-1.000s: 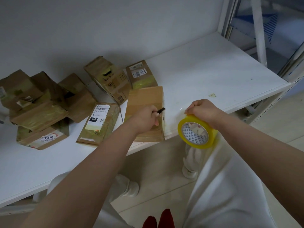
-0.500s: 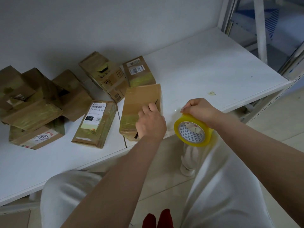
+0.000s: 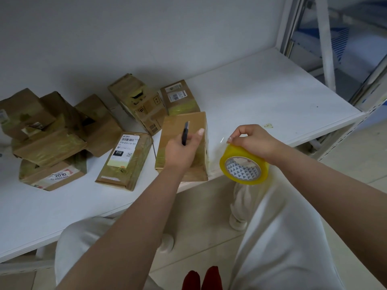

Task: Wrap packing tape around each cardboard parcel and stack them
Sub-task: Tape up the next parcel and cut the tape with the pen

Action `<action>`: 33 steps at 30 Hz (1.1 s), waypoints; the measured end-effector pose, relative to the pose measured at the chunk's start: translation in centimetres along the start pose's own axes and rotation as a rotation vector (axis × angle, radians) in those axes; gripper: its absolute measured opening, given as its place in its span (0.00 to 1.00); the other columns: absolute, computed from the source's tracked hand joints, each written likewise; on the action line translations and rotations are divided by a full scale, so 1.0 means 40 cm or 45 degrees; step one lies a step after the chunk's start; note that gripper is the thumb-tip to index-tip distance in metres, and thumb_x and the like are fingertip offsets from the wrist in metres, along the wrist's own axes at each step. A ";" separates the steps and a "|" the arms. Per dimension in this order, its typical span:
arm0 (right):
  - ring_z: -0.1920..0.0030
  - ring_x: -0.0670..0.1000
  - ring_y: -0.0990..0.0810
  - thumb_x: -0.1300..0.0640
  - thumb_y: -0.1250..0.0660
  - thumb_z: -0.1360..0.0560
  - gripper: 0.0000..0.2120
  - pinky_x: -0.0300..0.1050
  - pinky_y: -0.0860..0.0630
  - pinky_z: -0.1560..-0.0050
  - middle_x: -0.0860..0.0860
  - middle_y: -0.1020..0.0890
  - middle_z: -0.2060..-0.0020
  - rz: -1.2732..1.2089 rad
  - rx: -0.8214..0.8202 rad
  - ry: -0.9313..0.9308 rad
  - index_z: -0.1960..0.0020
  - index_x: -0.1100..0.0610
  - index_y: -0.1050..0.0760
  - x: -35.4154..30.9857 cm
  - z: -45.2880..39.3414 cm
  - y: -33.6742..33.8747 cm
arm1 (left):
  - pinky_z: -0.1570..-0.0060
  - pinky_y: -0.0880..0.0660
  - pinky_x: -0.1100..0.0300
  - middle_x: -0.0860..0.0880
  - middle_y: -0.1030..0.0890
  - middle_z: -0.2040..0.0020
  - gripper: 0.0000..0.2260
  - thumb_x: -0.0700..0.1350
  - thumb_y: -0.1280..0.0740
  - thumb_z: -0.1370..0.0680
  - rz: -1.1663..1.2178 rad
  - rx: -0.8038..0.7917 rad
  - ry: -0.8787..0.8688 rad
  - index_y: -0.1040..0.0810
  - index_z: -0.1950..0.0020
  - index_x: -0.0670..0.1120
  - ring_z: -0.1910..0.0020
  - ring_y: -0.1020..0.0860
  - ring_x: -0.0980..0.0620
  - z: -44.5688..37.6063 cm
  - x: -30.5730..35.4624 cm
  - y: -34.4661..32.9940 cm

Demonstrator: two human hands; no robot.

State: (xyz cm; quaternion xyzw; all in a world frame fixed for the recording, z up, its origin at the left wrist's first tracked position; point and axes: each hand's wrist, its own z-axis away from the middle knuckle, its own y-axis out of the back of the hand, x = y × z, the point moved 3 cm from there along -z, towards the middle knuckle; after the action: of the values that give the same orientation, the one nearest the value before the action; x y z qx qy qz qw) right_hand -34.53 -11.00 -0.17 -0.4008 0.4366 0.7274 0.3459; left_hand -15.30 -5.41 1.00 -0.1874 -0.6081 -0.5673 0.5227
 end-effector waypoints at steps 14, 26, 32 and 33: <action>0.53 0.50 0.17 0.51 0.29 0.26 0.07 0.44 0.22 0.50 0.50 0.15 0.53 -0.229 -0.165 0.068 0.50 0.52 0.18 -0.020 -0.003 0.045 | 0.52 0.25 0.50 0.48 0.23 0.62 0.11 0.49 0.29 0.24 -0.020 -0.318 -0.131 0.26 0.63 0.48 0.60 0.25 0.51 -0.018 0.083 -0.107; 0.55 0.50 0.22 0.42 0.25 0.31 0.17 0.47 0.24 0.51 0.46 0.21 0.57 0.261 0.135 -0.048 0.55 0.55 0.20 0.044 -0.145 0.167 | 0.57 0.23 0.55 0.49 0.20 0.57 0.12 0.54 0.31 0.23 -0.578 -0.106 -0.226 0.23 0.54 0.45 0.56 0.20 0.49 -0.164 0.131 -0.175; 0.56 0.50 0.23 0.44 0.26 0.30 0.16 0.48 0.24 0.50 0.46 0.22 0.58 0.247 0.134 -0.055 0.54 0.56 0.19 0.080 -0.190 0.183 | 0.59 0.31 0.57 0.44 0.24 0.48 0.09 0.43 0.40 0.18 -0.863 -0.222 -0.139 0.26 0.41 0.40 0.47 0.22 0.45 -0.176 0.124 -0.291; 0.56 0.50 0.23 0.44 0.26 0.30 0.15 0.47 0.24 0.51 0.46 0.22 0.58 0.236 0.142 -0.059 0.54 0.56 0.19 0.090 -0.194 0.185 | 0.60 0.31 0.57 0.43 0.23 0.45 0.10 0.41 0.39 0.18 -0.869 -0.229 -0.112 0.26 0.39 0.40 0.46 0.22 0.45 -0.182 0.115 -0.308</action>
State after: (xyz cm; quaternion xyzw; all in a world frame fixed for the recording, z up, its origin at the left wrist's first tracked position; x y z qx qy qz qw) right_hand -40.25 -20.34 -3.02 -0.3218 0.5034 0.7399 0.3090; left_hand -24.09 -17.08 -2.55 -0.0432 -0.6053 -0.7519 0.2578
